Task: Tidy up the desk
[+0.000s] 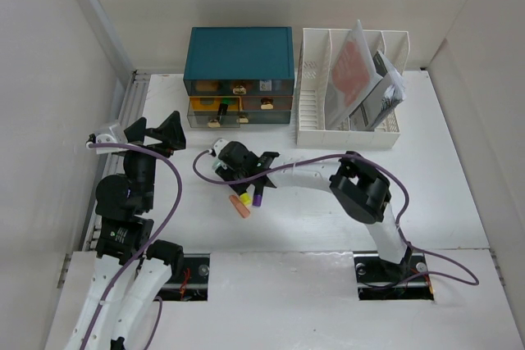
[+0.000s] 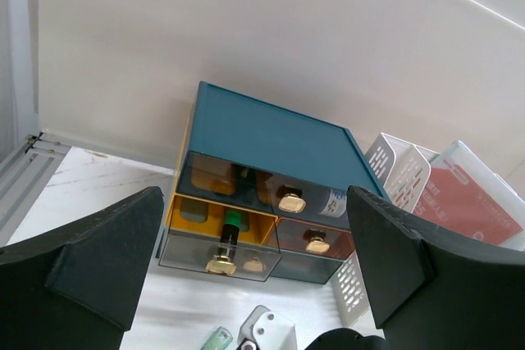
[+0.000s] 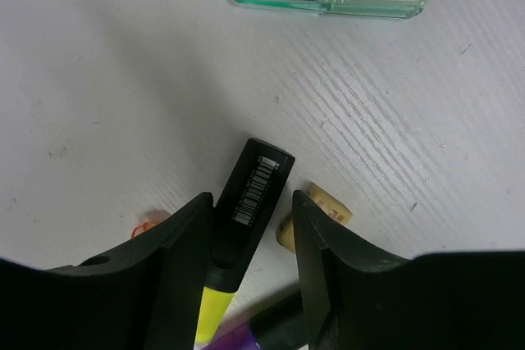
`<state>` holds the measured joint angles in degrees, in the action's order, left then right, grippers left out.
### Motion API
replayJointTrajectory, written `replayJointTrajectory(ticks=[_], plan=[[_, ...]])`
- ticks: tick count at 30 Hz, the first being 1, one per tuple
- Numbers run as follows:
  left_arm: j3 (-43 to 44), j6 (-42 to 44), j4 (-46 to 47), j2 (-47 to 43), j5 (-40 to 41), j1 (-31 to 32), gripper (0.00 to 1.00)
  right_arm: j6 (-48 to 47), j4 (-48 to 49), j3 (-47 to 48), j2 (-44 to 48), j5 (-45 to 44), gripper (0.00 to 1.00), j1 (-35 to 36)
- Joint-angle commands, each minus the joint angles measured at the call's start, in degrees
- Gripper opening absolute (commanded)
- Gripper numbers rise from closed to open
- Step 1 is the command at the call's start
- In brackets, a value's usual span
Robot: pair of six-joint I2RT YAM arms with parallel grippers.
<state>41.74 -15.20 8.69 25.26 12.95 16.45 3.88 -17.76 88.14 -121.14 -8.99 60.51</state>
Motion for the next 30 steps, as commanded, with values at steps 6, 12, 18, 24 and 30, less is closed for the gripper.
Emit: replayJointTrajectory(ticks=[6,12,18,24,30], plan=[[0.01,0.79,2.21,-0.65,0.58,0.25,0.93,1.92,0.0,0.9,-2.16,0.64,0.47,0.66],[0.01,0.79,2.21,-1.17,0.58,0.25,0.93,2.45,-0.52,0.9,-2.7,1.7,0.32,0.66],[0.01,0.79,2.21,-1.17,0.58,0.25,0.93,-3.51,-0.95,4.31,-2.7,1.0,0.0,0.66],[0.01,0.79,2.21,-1.17,0.58,0.25,0.93,-25.75,-4.74,14.08,2.48,13.43,0.0,0.05],[0.01,0.79,2.21,-1.17,0.58,0.25,0.93,-35.07,-6.84,23.73,4.0,20.16,0.0,-2.94]])
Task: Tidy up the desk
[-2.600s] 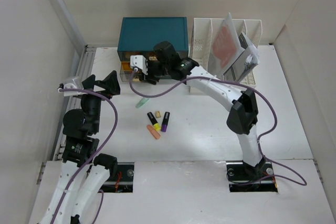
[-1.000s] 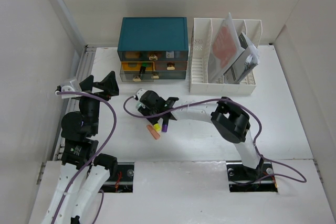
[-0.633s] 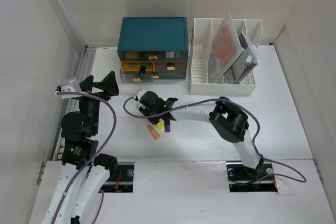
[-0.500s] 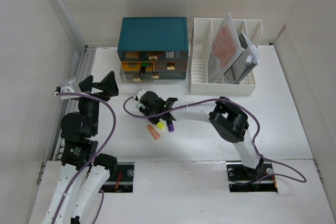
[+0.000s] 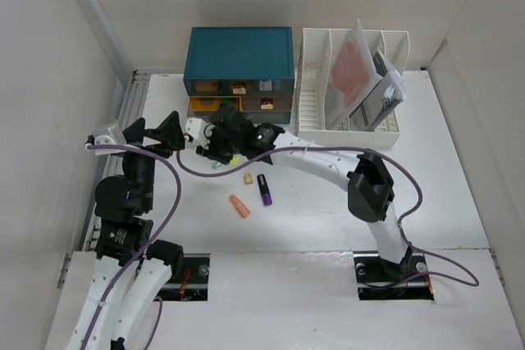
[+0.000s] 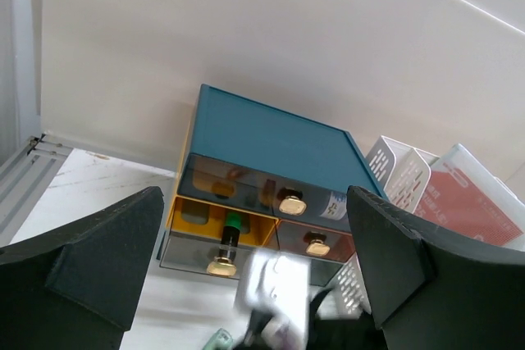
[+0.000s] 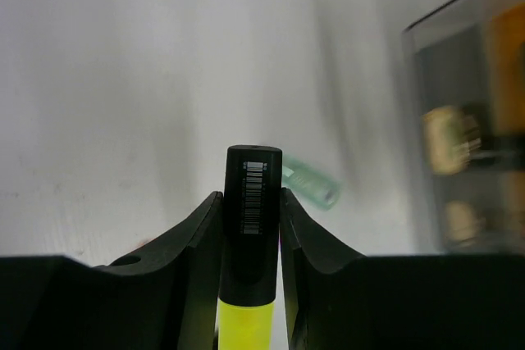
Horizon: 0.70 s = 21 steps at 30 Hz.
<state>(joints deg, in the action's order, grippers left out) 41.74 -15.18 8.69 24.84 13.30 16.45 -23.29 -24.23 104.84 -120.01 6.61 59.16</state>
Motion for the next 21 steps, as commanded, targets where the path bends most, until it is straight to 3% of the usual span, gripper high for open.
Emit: replayJointTrajectory(ticks=[1,8,12,21], plan=[[0.01,0.77,2.21,-0.76,0.24,0.25,0.93,-8.52,-0.38,8.7,2.33,4.55,0.0,-3.15],[0.01,0.77,2.73,-0.76,0.24,0.25,0.93,-16.96,1.72,14.86,0.56,8.15,0.0,-8.43],[0.01,0.77,2.74,-0.23,-0.29,0.25,0.93,-22.67,1.73,17.06,-1.8,14.91,0.0,-11.42],[0.01,0.77,2.74,-0.23,-0.29,0.25,0.93,-33.31,-0.12,19.52,-4.71,21.16,0.0,-12.84]])
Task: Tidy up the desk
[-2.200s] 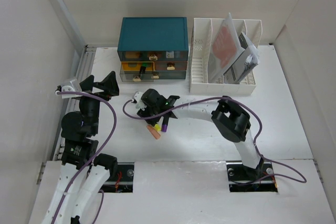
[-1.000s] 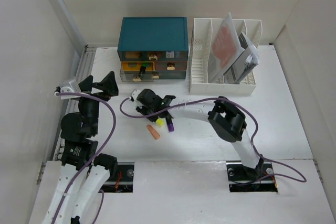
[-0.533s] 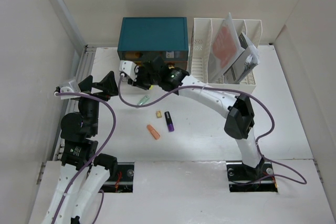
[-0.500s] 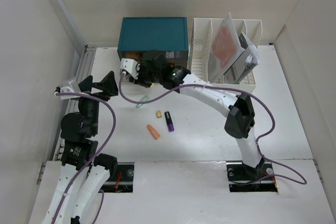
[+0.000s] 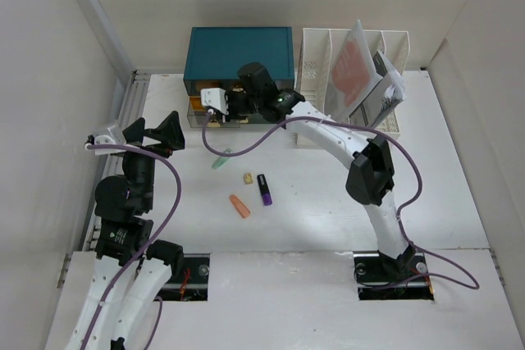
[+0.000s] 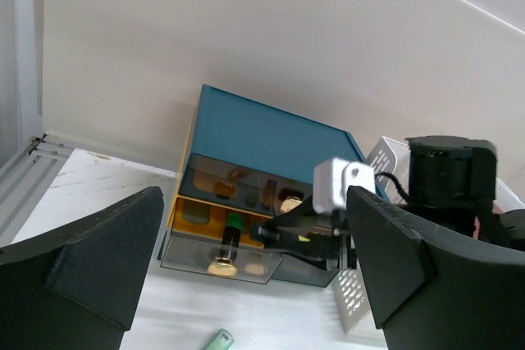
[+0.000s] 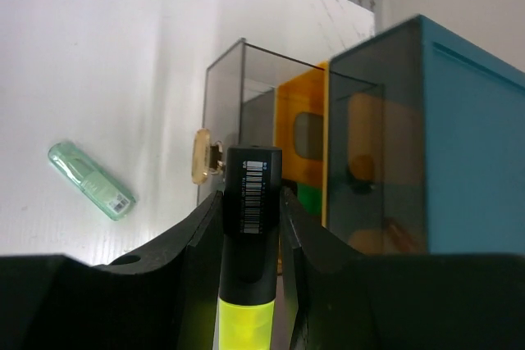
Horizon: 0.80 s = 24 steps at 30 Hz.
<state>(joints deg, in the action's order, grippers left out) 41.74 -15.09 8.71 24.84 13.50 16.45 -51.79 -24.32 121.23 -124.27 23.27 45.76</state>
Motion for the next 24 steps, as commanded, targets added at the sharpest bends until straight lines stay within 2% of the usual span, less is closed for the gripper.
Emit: replayJointTrajectory(ticks=[1,8,24], plan=[[0.01,0.68,2.72,0.29,-0.49,0.25,0.93,-5.33,-0.03,3.14,-1.06,5.29,0.0,0.56],[0.01,0.68,2.72,0.82,0.04,0.25,0.93,-7.54,0.59,5.6,-3.52,9.86,0.0,0.56],[0.01,1.73,2.19,1.88,1.62,0.25,0.93,-8.6,4.36,11.22,-9.58,9.87,0.0,0.56]])
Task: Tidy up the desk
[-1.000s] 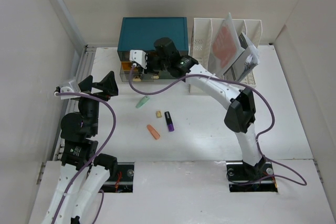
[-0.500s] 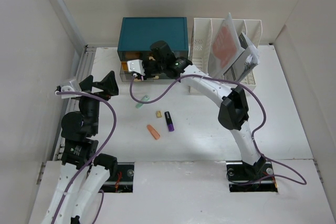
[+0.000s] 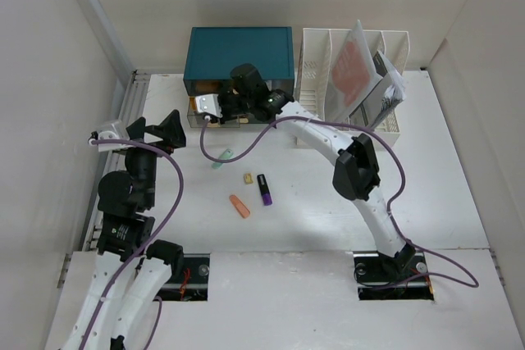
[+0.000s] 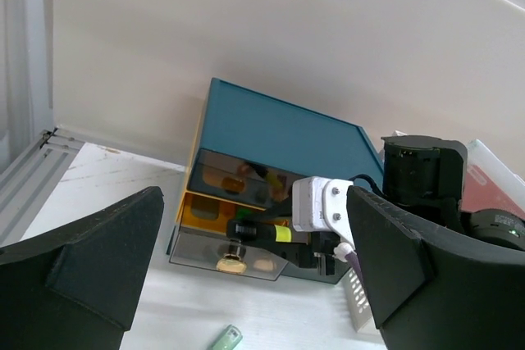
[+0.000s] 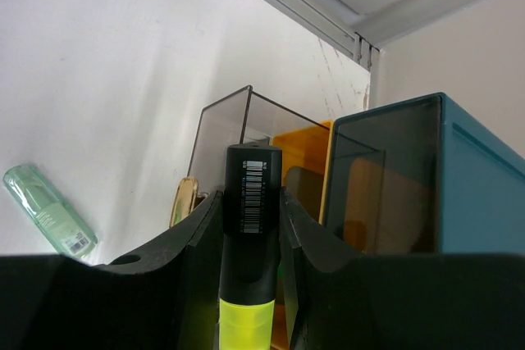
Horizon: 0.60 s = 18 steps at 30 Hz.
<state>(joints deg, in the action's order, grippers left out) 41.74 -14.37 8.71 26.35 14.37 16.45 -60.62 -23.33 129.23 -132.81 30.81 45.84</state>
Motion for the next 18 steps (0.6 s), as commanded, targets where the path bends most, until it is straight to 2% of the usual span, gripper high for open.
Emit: replayJointTrajectory(ticks=[1,3,7,10,11,12,18], plan=[[0.01,1.01,2.19,0.37,0.75,0.25,0.93,0.76,4.16,3.22,-1.57,1.81,0.0,0.47],[0.01,1.01,2.19,0.37,0.75,0.25,0.93,3.21,5.65,3.22,-1.57,1.18,0.01,0.47],[0.01,1.01,2.19,0.37,1.27,0.25,0.93,6.29,7.59,3.22,-2.71,-0.4,0.15,-0.05],[0.01,1.01,2.19,0.37,1.27,0.25,0.93,8.05,8.21,3.22,-2.71,-1.01,0.37,-0.58],[0.01,1.01,2.19,0.37,1.27,0.25,0.93,8.06,8.22,3.22,-2.71,-1.62,0.49,-0.58],[0.01,1.01,2.19,0.37,1.27,0.25,0.93,8.84,8.22,3.22,-2.19,-1.63,0.53,-0.58],[0.01,1.01,2.19,0.37,1.27,0.25,0.93,14.65,10.06,3.22,0.53,-4.79,0.62,-0.58]])
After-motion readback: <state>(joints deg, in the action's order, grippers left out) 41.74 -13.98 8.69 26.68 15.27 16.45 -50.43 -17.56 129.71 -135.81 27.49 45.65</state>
